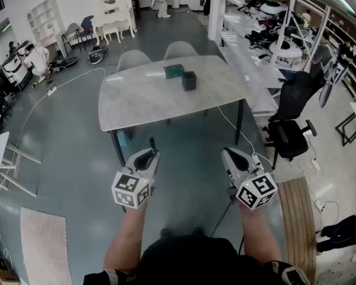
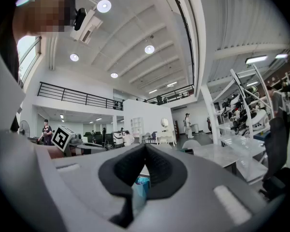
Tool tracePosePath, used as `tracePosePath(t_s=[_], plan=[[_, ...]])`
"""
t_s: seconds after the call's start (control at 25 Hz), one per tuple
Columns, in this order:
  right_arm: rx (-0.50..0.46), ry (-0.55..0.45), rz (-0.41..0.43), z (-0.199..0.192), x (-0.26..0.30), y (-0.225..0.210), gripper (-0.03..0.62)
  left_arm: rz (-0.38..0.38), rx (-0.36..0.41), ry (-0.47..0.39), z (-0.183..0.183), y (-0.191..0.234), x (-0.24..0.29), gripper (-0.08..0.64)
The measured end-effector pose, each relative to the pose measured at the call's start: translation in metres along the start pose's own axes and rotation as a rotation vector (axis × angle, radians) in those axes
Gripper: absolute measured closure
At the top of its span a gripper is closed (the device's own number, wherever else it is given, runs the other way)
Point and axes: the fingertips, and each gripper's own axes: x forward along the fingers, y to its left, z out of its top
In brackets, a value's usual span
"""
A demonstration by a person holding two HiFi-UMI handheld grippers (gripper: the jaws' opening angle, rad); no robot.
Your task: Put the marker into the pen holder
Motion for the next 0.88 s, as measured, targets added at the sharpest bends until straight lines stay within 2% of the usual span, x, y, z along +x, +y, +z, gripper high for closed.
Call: tracePosePath(t_s=[0.2,0.52,0.88], plan=[[0.005,0.013,0.019,-0.007,-0.017,0.004,0.591,0.014,-0.015,0.016,-0.01,-0.015,-0.007,0.512],[0.012,0.009,0.05,-0.007,-0.045,-0.001,0.591,0.035,-0.002,0.016,-0.003,-0.038,-0.004,0.512],[0.102,0.01,0.067,-0.014,-0.089,-0.025,0.589,0.031,0.015,0.018,-0.001,-0.088,0.008,0.512]])
